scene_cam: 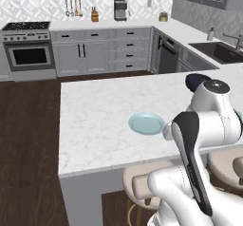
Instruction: Pick the chicken drumstick and avocado from their plates and place them in the bowl. Then put the bowl in the fridge.
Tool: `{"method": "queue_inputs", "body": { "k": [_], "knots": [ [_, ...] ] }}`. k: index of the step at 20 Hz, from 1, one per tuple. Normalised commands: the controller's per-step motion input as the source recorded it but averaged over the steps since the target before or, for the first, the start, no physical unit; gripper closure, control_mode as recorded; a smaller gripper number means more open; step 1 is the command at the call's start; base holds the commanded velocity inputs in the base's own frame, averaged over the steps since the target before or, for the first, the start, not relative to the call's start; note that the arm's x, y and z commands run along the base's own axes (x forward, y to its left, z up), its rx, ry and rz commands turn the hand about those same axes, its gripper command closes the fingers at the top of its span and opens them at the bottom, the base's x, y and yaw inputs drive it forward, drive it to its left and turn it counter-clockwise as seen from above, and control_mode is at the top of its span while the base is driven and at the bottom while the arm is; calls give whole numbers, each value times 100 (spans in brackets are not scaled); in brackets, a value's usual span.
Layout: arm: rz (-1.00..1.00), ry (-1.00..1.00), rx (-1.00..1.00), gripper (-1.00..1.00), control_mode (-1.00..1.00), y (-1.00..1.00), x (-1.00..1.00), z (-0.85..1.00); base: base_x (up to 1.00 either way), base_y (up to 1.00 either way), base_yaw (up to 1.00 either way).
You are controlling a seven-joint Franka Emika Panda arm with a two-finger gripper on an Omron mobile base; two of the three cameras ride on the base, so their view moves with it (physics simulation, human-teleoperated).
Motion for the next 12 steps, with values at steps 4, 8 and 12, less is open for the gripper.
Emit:
{"method": "queue_inputs", "body": {
  "k": [4,8,12],
  "knots": [
    [0,0,0,100,100,0,0,0,-17,-87,0],
    [0,0,0,100,100,0,0,0,-32,-100,3],
    [0,0,0,100,100,0,0,0,-84,-100,5]
  ]
}}
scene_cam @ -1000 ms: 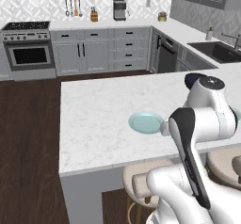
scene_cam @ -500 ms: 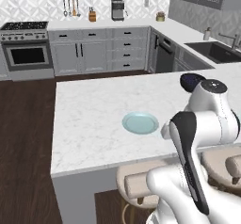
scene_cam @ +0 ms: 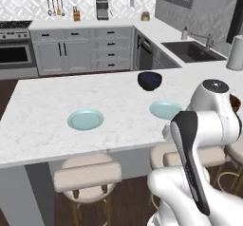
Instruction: Pick the chicken drumstick and avocado from their plates and place them in the bowl. Then put the bowl in the fridge.
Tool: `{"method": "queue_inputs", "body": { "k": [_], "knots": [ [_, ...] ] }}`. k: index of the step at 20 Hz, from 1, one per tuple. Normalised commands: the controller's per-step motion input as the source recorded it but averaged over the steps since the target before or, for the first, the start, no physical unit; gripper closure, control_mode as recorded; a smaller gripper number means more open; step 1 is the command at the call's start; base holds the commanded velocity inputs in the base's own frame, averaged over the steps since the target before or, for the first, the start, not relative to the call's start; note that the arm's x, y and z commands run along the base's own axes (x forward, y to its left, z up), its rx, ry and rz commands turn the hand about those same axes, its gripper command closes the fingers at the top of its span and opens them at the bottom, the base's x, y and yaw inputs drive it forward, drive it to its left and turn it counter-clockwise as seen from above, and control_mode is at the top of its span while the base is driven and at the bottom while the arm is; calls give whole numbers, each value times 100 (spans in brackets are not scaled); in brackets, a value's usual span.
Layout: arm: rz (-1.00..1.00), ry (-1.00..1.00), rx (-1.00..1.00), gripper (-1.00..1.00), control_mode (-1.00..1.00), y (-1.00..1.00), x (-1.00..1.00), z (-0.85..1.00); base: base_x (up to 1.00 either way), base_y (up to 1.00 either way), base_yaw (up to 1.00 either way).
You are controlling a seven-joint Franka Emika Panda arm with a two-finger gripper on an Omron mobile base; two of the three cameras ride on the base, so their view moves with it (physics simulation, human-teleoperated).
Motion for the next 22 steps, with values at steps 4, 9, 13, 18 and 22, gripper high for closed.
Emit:
{"method": "queue_inputs", "body": {
  "k": [4,9,13,18,22],
  "knots": [
    [0,0,0,100,100,0,0,0,-53,-98,0],
    [0,0,0,100,100,0,0,0,4,-100,5],
    [0,0,0,100,100,0,0,0,28,-96,8],
    [0,0,0,100,100,0,0,0,43,-50,1],
    [0,0,0,100,100,0,0,0,65,3,-5]
  ]
}}
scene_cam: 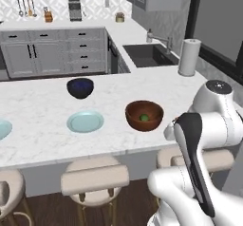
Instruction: Pick the chicken drumstick and avocado from their plates and place them in the bowl. Then put the bowl in the fridge.
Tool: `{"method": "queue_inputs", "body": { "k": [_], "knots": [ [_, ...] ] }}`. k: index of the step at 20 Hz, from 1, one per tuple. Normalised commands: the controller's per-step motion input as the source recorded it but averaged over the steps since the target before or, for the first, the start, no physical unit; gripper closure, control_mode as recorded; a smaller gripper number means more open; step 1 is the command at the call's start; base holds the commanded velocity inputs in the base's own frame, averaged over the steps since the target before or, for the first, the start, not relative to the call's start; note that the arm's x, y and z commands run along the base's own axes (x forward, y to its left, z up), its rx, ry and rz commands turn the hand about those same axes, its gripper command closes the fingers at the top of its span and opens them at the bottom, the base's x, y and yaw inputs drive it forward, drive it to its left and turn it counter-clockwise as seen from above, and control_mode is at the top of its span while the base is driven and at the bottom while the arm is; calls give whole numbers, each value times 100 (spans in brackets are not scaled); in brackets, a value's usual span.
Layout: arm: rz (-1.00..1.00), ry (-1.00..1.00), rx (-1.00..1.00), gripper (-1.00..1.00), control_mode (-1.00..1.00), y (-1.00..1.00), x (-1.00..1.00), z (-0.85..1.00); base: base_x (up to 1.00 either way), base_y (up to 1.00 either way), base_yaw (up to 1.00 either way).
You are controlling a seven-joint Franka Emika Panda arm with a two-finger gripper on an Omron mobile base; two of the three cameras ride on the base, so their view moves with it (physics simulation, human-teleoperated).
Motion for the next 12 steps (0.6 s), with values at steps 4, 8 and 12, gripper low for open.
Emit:
{"method": "queue_inputs", "body": {
  "k": [4,8,12],
  "knots": [
    [0,0,0,100,100,0,0,0,62,32,-4],
    [0,0,0,100,100,0,0,0,53,19,-1],
    [0,0,0,100,100,0,0,0,46,17,0]
  ]
}}
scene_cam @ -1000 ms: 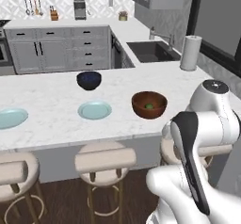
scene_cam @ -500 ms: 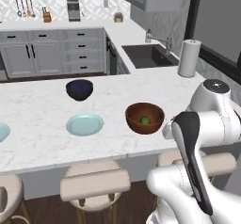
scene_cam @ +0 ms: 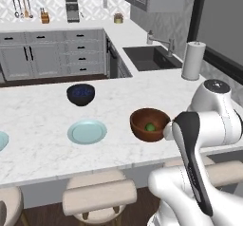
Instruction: Pick the chicken drumstick and avocado from their plates and place them in the bowl. Then put the bowl in the fridge.
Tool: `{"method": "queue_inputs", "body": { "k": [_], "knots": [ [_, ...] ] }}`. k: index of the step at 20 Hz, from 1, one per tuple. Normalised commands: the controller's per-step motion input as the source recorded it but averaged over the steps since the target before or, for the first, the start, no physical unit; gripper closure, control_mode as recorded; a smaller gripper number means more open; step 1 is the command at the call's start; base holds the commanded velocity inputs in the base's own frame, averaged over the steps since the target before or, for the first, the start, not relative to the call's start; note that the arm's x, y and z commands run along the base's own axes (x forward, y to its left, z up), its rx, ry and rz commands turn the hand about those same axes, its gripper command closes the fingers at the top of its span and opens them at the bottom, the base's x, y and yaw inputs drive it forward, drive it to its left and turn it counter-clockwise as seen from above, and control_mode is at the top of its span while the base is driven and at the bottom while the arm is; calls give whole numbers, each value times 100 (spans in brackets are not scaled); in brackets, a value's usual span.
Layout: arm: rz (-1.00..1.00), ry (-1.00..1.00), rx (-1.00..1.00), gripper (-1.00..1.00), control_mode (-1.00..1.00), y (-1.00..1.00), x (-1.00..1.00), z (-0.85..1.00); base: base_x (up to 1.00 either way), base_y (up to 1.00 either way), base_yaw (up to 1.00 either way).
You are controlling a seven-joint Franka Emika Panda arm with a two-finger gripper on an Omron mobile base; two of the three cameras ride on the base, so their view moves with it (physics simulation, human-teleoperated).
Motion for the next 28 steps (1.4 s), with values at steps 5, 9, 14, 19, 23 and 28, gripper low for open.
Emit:
{"method": "queue_inputs", "body": {
  "k": [5,9,14,19,23,28],
  "knots": [
    [0,0,0,100,100,0,0,0,40,10,0],
    [3,1,0,100,-100,0,61,0,11,1,0],
    [3,0,0,100,-100,1,92,6,0,0,0],
    [0,4,0,100,-100,4,100,13,0,0,0],
    [0,0,0,100,-100,0,100,-14,0,0,0],
    [0,0,0,100,-100,0,98,-40,0,0,0]
  ]
}}
